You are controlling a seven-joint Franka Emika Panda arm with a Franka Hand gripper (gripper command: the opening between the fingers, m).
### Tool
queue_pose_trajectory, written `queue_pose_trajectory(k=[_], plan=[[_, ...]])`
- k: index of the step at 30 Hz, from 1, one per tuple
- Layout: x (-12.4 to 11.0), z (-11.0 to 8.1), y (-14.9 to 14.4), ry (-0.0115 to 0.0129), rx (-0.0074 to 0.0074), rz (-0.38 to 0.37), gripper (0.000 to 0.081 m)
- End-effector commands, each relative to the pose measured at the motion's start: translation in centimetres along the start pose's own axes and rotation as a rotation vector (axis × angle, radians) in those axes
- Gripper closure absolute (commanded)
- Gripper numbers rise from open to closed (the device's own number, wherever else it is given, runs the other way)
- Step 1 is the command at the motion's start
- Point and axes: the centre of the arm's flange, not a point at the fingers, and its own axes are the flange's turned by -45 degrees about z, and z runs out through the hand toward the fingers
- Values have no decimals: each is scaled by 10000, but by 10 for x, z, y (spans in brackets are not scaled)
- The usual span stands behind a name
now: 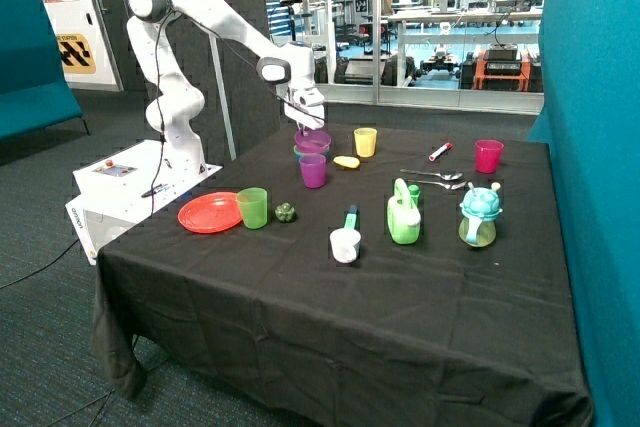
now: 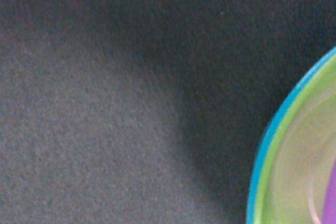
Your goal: Stack the bowls
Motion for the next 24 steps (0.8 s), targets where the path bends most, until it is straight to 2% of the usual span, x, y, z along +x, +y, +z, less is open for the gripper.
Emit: queue_pose_trajectory(k=[1,5,9,10,13,20,24], plan=[[-4,1,0,27,-14,-46,808],[-5,1,0,27,-14,-53,808],[-6,2,2,27,-14,57,463],[-6,2,3,27,-14,118,397],[-7,3,7,28,-13,276,266],[-9,6,12,28,-13,453,117],[-11,8,12,28,-13,456,102]])
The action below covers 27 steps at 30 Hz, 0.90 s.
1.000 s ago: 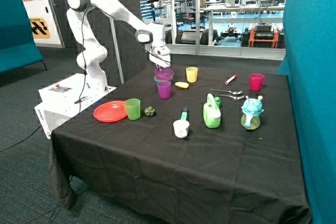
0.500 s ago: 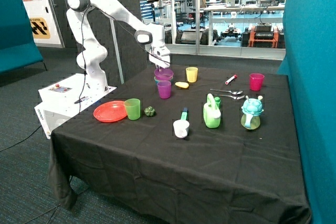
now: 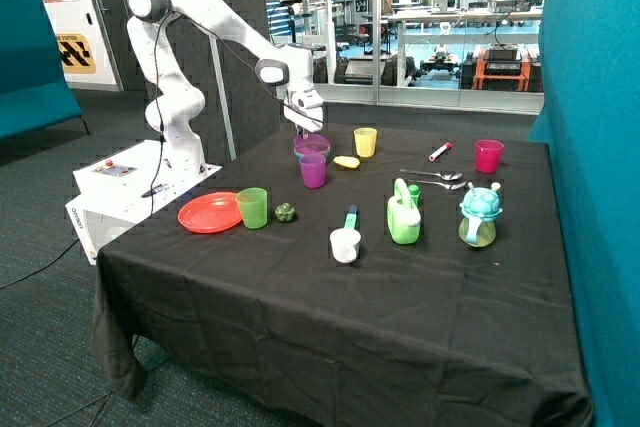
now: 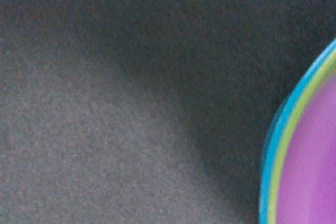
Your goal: Stack the bowls
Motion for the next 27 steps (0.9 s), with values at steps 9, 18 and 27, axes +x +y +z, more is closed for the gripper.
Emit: queue_pose_trajectory(k=[9,18,27], plan=[[-3,4,4,-10,37,119,124],[-8,-16,18,-10,37,247,182],[-24,-33,38,-11,36,641,247]])
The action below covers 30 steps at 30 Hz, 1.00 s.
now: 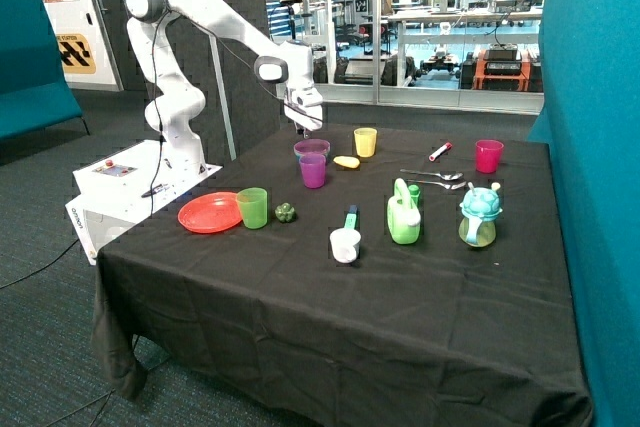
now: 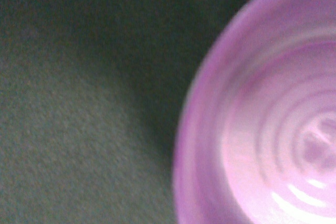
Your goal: Stack the bowls
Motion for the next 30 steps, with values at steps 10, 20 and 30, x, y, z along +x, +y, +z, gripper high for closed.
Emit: queue_pose_trajectory(k=[10,20,30], plan=[[-40,-37,42,-49,32,913,248],[-76,-44,66,-50,30,1792,295],[-109,-41,84,-51,28,2522,316]])
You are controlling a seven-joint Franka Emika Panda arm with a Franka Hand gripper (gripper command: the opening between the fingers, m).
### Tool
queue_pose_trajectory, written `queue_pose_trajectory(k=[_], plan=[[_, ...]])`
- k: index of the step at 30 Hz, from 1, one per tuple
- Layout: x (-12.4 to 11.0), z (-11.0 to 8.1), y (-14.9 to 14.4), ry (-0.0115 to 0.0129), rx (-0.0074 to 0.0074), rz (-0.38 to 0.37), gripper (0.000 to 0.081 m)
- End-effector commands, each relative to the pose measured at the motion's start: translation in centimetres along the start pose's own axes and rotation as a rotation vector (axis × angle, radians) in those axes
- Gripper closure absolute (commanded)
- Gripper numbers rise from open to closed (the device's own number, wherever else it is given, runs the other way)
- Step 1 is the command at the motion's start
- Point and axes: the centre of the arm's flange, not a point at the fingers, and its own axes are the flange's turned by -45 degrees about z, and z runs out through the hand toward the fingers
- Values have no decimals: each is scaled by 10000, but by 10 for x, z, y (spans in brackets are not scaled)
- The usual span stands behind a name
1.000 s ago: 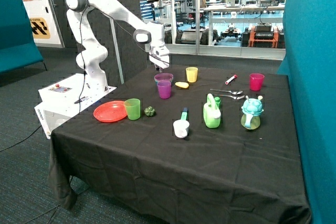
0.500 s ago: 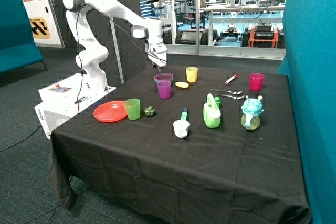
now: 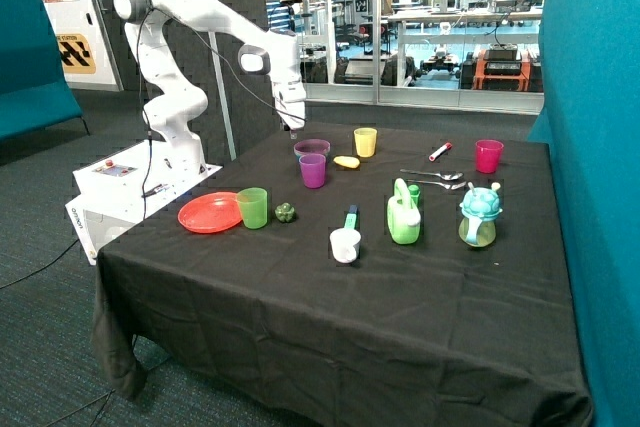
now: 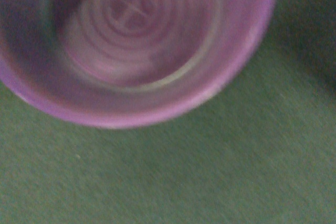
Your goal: Stack the bowls
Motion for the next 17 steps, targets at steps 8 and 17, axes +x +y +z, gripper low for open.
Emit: queue_pose_trajectory(k=[8,17], plan=[[-42,7,38,10,-6,1095,304],[-38,7,39,10,-6,956,323]])
